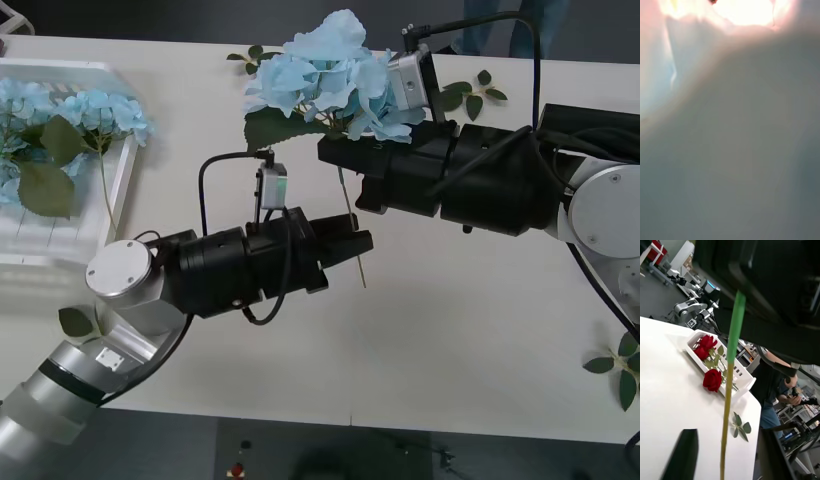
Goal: Put the red flowers into the right box and the blue flowers into the left box
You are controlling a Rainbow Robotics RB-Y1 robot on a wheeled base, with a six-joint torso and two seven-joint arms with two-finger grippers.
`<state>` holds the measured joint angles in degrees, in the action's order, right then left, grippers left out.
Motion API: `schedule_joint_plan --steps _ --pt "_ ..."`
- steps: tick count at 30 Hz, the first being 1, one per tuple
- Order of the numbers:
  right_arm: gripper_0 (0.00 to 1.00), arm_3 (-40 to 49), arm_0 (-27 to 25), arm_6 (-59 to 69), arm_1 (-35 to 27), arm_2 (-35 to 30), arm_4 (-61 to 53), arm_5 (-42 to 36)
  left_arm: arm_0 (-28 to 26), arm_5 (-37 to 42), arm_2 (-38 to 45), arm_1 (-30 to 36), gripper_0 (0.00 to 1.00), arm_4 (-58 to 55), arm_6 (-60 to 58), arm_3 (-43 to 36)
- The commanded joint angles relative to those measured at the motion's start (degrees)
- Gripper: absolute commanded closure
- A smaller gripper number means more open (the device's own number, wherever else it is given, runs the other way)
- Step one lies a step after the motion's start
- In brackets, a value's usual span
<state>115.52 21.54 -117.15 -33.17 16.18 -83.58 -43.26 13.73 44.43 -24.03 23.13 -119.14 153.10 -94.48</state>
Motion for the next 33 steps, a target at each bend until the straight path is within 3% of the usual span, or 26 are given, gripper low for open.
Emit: schedule_joint_plan --steps 1,2,3,18,19,20,21,33 --pt "1.00 1.8 1.7 -1.7 0.7 -0.4 0.0 0.4 2.4 -1.3 0.4 -0.8 0.45 -0.4 1.9 -0.6" --pt "1.00 1.8 1.7 -1.7 0.7 -0.4 0.0 0.4 2.5 -1.6 0.0 -0.8 0.81 -0.4 1.9 -0.6" --pt "1.00 1.8 1.7 -1.7 0.7 -0.4 0.0 0.3 2.8 -2.1 -0.2 -0.8 1.00 -0.4 1.9 -0.6" --pt "0.99 1.8 1.6 -1.4 0.7 -0.2 0.1 0.3 3.0 -3.7 -1.1 0.4 1.00 -0.5 1.9 -0.6" --pt "0.82 1.8 1.6 -1.3 0.7 -0.1 0.1 0.3 3.0 -3.7 -1.1 0.4 1.00 -0.5 1.9 -0.6" --pt "0.11 1.6 1.7 -1.3 0.6 -0.1 0.5 0.4 2.9 -3.8 -1.1 0.5 1.00 -0.6 1.9 -0.6" --pt "0.00 1.6 1.6 -1.5 0.7 -0.1 0.8 0.7 2.9 -3.7 -1.1 0.6 1.00 -0.7 1.9 -0.6" --pt "0.00 1.5 1.6 -0.8 -0.3 -0.2 2.3 3.7 2.4 -4.2 -0.8 2.3 1.00 -3.8 1.9 -0.6"
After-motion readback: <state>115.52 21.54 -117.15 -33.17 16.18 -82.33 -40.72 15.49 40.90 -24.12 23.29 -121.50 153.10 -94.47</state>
